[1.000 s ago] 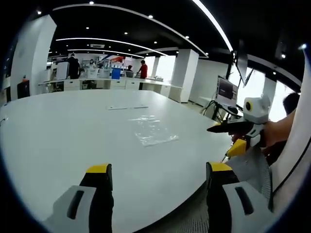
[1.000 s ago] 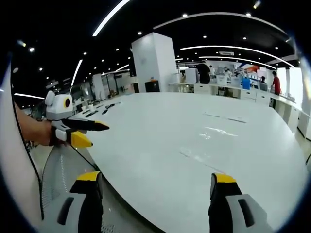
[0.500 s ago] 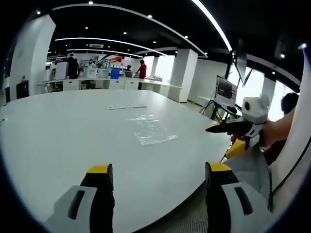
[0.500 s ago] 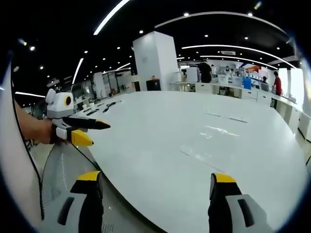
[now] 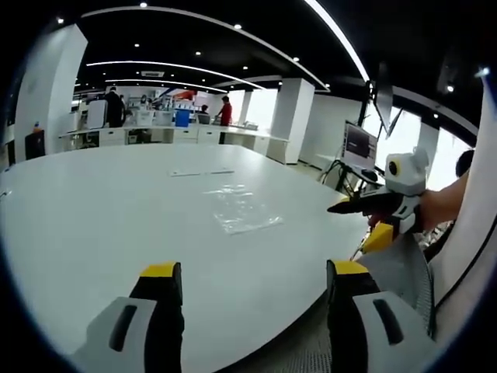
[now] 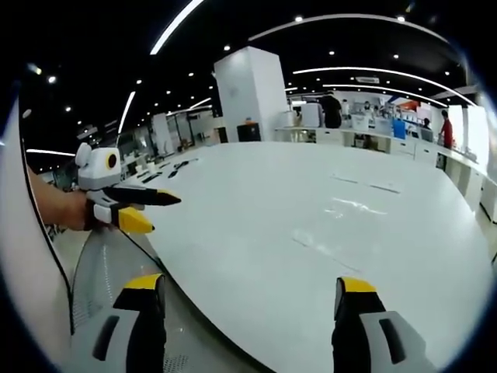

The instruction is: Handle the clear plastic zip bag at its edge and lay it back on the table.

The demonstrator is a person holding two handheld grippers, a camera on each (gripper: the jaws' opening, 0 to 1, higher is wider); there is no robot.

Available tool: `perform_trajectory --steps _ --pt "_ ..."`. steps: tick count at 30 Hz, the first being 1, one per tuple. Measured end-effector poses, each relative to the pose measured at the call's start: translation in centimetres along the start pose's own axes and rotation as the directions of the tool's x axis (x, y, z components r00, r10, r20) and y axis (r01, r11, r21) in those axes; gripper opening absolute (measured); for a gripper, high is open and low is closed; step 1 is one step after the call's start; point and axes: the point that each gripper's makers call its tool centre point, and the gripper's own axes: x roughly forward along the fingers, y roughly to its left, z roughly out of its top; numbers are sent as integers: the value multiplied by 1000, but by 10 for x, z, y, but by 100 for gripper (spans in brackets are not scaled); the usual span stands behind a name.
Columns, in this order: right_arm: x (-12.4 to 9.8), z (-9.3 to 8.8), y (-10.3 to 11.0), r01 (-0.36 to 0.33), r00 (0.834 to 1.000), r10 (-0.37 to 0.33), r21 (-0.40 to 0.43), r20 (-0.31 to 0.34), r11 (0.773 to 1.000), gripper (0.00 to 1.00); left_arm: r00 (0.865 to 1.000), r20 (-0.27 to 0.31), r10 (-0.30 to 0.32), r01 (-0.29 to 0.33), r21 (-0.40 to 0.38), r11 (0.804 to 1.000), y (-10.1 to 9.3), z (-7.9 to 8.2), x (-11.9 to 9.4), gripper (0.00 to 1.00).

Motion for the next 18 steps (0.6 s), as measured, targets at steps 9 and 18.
perform_trajectory --steps 9,18 --pt "1 5 -2 -7 1000 7 -25 -18 1000 85 1000 8 -2 2 -1 1000 -3 3 -1 74" --pt "-1 12 -25 22 999 -26 -142 -29 990 76 1000 19 4 -4 6 1000 -5 7 -2 74"
